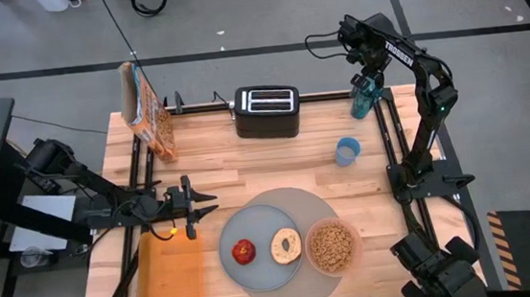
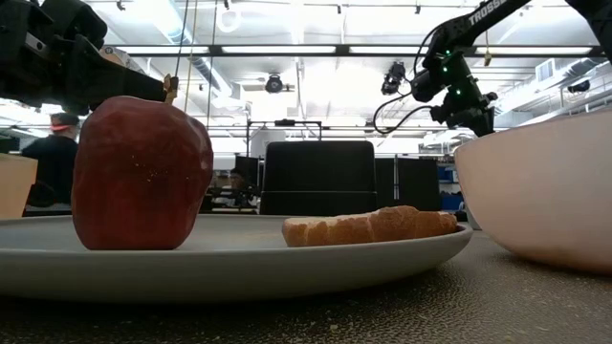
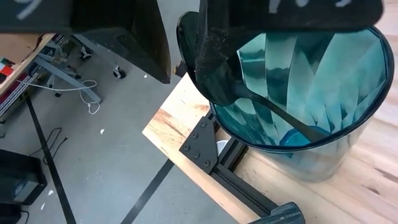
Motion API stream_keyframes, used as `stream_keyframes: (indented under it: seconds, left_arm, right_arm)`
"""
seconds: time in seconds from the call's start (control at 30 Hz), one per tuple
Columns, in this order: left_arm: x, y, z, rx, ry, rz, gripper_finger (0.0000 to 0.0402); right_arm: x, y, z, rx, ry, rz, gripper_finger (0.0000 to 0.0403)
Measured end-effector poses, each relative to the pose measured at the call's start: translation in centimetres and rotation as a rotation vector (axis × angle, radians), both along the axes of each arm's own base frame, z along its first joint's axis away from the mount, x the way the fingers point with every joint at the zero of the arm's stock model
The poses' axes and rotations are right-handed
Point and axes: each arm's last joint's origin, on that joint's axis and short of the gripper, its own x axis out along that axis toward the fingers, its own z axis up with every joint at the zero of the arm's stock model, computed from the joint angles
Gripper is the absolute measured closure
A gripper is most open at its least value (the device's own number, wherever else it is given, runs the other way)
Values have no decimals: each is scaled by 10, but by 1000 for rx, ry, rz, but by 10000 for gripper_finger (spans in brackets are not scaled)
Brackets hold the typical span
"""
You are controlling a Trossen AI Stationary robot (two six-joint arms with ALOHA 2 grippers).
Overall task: Arrange a breakfast setting
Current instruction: Put the spoon on the gray table mat between the pink bowl and the blue plate
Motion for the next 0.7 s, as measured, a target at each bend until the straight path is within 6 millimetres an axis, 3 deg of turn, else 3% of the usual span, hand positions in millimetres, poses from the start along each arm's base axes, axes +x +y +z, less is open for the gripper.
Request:
stream_keyframes:
  seconds: [0.4,0.7]
  left_arm:
    - [0,0,0,-1,0,0,276]
    - [0,0,-2,-1,14,0,276]
  right_arm:
    - [9,4,-1,23,-32,45,323]
    - [9,5,0,28,-11,56,348]
